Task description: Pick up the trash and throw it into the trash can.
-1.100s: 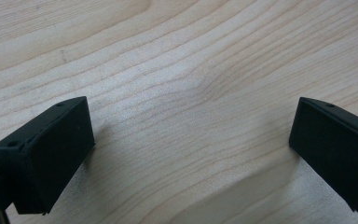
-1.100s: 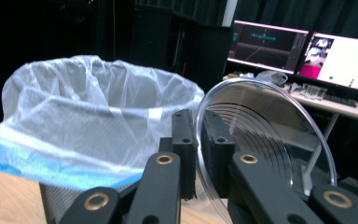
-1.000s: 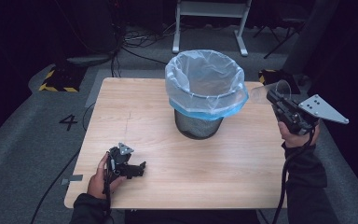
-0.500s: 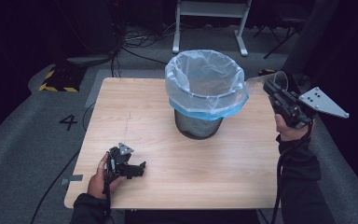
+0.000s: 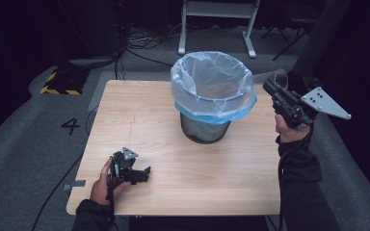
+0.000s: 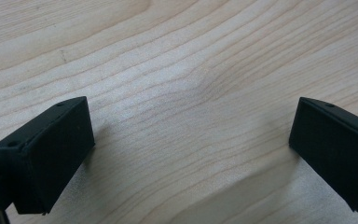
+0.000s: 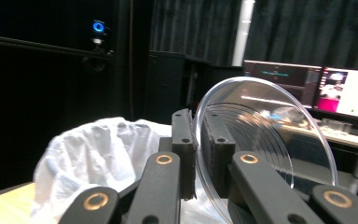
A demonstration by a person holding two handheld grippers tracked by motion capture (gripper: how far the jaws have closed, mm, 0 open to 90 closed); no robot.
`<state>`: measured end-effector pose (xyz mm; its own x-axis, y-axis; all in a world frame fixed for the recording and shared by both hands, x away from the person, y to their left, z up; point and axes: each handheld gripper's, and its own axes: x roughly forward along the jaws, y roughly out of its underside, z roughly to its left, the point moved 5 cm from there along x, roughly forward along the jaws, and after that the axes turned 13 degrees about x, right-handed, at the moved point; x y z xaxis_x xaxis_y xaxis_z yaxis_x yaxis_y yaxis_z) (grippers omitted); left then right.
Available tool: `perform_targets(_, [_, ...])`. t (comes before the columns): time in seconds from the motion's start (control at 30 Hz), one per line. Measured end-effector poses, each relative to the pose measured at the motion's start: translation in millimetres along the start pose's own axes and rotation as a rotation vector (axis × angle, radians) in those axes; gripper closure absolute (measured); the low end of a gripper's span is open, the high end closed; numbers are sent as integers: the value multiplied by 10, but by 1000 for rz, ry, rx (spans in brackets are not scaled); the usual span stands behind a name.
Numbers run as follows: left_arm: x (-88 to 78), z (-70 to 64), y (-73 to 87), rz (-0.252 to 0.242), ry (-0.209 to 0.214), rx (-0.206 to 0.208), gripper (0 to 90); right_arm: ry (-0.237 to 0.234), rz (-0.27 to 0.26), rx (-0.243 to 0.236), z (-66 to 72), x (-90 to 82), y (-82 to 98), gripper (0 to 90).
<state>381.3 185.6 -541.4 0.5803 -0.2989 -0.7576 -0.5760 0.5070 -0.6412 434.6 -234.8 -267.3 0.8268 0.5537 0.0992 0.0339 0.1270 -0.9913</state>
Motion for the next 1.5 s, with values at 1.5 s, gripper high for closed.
perform_targets(1.5, [0, 0, 0, 0, 0, 0, 0, -51, 144, 61, 253, 635, 465, 614])
